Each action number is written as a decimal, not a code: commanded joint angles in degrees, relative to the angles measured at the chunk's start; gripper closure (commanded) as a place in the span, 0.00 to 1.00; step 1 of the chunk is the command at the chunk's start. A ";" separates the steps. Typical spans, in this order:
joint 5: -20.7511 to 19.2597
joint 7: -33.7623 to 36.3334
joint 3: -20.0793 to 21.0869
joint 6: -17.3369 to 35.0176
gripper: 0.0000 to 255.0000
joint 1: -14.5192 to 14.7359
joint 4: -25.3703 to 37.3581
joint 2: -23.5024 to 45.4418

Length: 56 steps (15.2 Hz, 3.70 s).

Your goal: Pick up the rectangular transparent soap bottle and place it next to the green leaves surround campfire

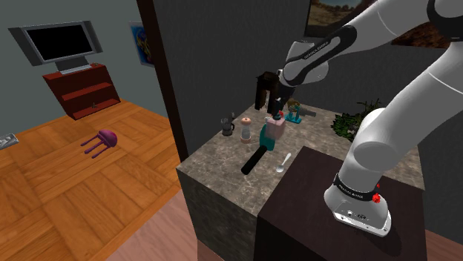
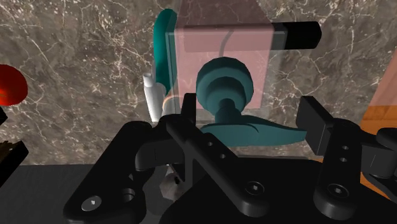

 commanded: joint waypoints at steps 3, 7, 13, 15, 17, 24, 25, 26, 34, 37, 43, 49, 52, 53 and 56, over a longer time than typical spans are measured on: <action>-0.89 0.91 0.88 -3.83 1.00 -0.69 1.51 -2.37; -1.46 1.72 1.74 -7.54 1.00 -1.15 3.17 -4.48; -1.90 2.63 2.88 -12.92 1.00 -1.56 6.02 -7.07; -1.97 2.87 3.23 -14.67 1.00 -1.63 7.07 -7.79; -2.01 3.10 3.56 -16.39 1.00 -1.69 8.16 -8.43; -1.96 3.73 4.59 -22.23 1.00 -1.73 12.33 -10.15; -1.93 3.81 4.72 -23.05 1.00 -1.72 12.96 -10.33; -1.90 3.88 4.86 -23.86 1.00 -1.71 13.61 -10.49; -1.58 4.35 5.78 -30.16 1.00 -1.51 19.16 -11.28; -2.76 2.75 4.78 -31.91 1.00 -2.93 17.86 -14.39; -6.67 -2.86 1.00 -36.07 1.00 -7.61 13.93 -22.72; -10.88 -9.47 -3.63 -40.76 1.00 -12.44 12.54 -29.18; -13.05 -13.11 -6.25 -43.07 1.00 -14.72 12.78 -31.56; -13.78 -14.36 -7.16 -43.82 1.00 -15.43 13.00 -32.22; -15.98 -18.19 -10.03 -45.98 1.00 -17.37 14.07 -33.81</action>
